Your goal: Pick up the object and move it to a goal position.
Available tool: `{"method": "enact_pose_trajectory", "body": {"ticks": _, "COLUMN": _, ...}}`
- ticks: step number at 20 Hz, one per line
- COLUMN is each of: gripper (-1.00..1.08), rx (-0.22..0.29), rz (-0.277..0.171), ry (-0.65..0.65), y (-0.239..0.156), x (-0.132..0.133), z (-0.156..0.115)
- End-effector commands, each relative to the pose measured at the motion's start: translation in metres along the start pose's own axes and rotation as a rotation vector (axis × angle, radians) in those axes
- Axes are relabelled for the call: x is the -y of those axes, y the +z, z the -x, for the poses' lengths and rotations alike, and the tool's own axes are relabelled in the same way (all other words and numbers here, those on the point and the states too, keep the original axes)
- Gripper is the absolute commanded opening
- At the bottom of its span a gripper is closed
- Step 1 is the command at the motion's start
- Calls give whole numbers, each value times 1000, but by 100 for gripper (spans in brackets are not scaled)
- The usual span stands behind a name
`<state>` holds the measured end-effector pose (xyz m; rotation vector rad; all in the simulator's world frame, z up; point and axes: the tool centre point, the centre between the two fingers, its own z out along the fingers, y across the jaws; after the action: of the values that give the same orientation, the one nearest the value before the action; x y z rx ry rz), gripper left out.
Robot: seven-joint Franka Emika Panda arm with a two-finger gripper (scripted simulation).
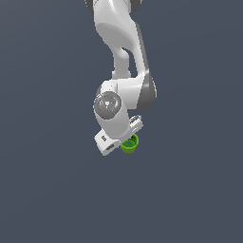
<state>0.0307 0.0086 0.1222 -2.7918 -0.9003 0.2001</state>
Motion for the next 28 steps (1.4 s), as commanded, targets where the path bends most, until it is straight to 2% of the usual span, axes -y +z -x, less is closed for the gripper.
{"method": "enact_pose_trajectory", "body": {"ticks": 1, "gripper": 28, "rx": 0, "rz": -27, "ry": -61, "y": 3, "x": -1, "z": -3}}
{"method": "enact_pose_trajectory", "body": {"ticks": 9, "gripper": 28, "rx": -15, "rz": -114, "ry": -249, "y": 12, "x": -3, "z": -11}}
{"method": "enact_pose_trajectory", "body": {"ticks": 18, "gripper": 28, "rx": -59, "rz": -208, "ry": -453, "y": 18, "x": -6, "z": -17}}
{"method": "enact_pose_trajectory", "body": {"ticks": 28, "gripper": 28, "rx": -104, "rz": -265, "ry": -584, "y": 21, "x": -9, "z": -21}}
